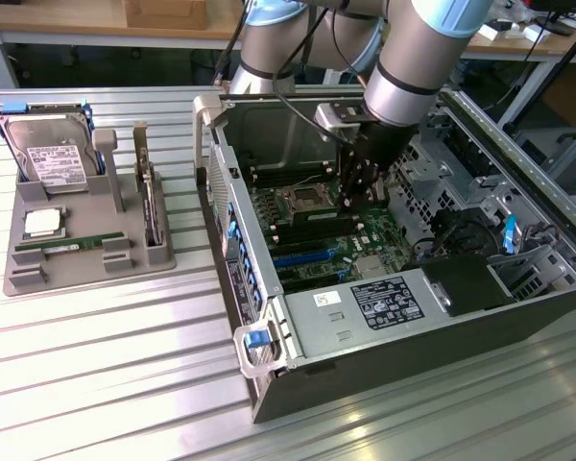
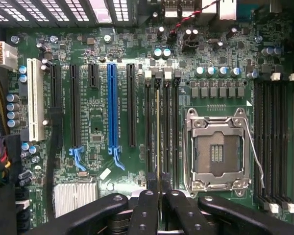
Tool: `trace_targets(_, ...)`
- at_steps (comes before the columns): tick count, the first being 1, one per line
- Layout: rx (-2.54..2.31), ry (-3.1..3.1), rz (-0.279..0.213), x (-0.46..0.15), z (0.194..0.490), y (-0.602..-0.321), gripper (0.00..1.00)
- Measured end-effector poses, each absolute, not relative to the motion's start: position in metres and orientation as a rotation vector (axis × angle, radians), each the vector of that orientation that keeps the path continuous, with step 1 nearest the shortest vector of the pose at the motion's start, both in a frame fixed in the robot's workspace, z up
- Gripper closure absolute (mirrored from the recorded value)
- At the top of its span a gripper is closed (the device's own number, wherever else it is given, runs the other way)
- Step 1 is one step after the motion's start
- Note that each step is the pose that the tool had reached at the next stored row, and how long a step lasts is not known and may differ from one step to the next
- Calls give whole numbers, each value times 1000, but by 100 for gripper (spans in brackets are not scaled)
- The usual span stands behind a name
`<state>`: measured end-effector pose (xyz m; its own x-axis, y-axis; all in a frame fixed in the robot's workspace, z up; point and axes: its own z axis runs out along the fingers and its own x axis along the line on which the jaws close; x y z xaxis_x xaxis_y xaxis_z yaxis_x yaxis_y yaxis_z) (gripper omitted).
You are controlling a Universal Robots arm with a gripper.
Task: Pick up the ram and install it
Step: 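Insert the ram into the slot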
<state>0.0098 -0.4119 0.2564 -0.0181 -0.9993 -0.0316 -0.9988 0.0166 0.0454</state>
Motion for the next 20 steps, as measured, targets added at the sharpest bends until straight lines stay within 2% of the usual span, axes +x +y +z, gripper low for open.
trace_targets(9, 2195, -2233, -85, -3, 240, -414, 88)
trace_targets(20, 2187, -2221, -62, -3, 239, -413, 88)
